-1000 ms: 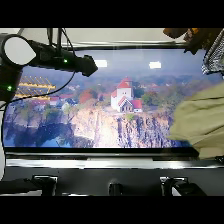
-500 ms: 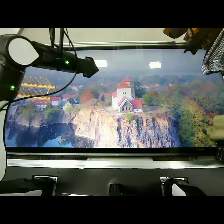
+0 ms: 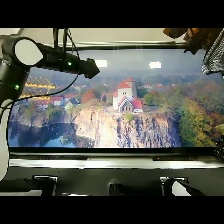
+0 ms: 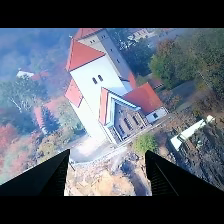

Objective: Fold the clothes and pants, and hang the long-sleeved shirts on hangers.

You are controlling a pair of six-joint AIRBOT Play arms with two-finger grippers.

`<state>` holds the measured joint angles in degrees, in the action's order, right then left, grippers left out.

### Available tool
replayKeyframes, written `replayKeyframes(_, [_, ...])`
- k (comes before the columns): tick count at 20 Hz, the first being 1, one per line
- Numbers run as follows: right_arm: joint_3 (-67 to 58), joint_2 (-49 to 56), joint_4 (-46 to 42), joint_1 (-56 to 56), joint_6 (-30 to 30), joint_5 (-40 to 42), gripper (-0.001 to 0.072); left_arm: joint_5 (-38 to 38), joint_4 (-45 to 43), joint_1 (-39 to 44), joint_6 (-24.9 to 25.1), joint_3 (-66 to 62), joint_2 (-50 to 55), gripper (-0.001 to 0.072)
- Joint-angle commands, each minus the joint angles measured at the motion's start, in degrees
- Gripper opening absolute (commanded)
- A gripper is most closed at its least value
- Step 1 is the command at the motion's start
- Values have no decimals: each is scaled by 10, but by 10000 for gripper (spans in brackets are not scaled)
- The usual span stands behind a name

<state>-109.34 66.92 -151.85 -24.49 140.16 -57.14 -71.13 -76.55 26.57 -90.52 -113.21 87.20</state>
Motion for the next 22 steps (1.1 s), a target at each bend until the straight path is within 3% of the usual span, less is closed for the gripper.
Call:
replayKeyframes(1, [-1, 7, -53, -21, 62, 27, 22, 0, 0, 0, -1, 0, 1, 546])
replayKeyframes(6, [-1, 8, -50, -68, 79, 78, 22, 0, 0, 1, -16, 0, 7, 546])
replayKeyframes(8, [-1, 8, -66, -69, 80, 77, 22, 0, 0, 1, -43, 0, 10, 546])
replayKeyframes(11, [-1, 11, -83, -80, 80, 79, 22, 0, 0, 1, -42, 0, 10, 546])
replayKeyframes(15, [-1, 18, -42, -140, 90, 80, 24, 0, 0, 1, -42, 0, 10, 546])
replayKeyframes(21, [-1, 16, 24, -145, 34, 80, 31, 0, 0, 1, -42, 0, 19, 545])
replayKeyframes(22, [-1, 14, 32, -145, 20, 79, 113, 0, 0, 1, -43, 0, 19, 546])
